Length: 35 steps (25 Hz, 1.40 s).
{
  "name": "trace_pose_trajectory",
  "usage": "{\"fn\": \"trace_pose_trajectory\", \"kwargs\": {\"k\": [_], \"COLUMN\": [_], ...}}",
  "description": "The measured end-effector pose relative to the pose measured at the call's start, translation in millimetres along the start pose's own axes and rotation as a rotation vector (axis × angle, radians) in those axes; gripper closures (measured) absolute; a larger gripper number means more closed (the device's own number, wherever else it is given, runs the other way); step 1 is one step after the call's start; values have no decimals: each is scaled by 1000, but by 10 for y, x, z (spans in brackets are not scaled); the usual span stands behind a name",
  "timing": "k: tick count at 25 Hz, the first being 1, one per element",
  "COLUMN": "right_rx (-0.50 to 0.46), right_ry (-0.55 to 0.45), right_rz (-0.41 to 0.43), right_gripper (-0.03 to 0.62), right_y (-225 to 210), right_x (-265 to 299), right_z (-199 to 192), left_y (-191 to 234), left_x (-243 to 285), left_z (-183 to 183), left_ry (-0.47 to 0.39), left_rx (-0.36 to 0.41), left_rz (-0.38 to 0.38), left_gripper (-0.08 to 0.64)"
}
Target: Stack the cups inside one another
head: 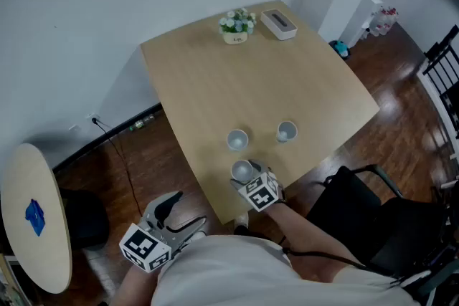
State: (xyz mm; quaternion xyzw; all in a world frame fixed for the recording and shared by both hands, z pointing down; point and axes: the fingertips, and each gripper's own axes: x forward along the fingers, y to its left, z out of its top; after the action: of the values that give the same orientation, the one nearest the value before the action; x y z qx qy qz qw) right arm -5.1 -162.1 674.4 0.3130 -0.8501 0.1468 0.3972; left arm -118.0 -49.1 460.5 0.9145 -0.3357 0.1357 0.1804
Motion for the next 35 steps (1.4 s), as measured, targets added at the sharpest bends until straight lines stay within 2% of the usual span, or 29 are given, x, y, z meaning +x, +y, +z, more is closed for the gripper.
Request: {"fn": "trace_pose_trajectory", "kwargs": {"k": [4,6,11,17,24,35], "right_rx": [-14,-3,27,45,61,85], "right_ry": [-50,-68,-96,-140,-146,-114], "right_rz": [52,52,-16,-143,-183,-148], "right_gripper": [219,221,221,222,222,216], "right_y": [-101,-232,-777,-1634,-2131,-2253], "right_x": [-237,-440,-920,-1213,-1187,-765], "right_z": [102,150,276,303,311,140], "left_y": [22,17,-43,-175,-186,-80], "left_x": [195,339,734,1136,1241,1130], "left_z": [56,73,185,337,396,339], "left_ry": [-3,-6,-11,-17,-15,16], "left_rx": [-9,-12,-8,19,21,-1], "left_rz": [9,-2,-53,-113,-85,-25], "left_gripper": [207,207,207,207,207,203]}}
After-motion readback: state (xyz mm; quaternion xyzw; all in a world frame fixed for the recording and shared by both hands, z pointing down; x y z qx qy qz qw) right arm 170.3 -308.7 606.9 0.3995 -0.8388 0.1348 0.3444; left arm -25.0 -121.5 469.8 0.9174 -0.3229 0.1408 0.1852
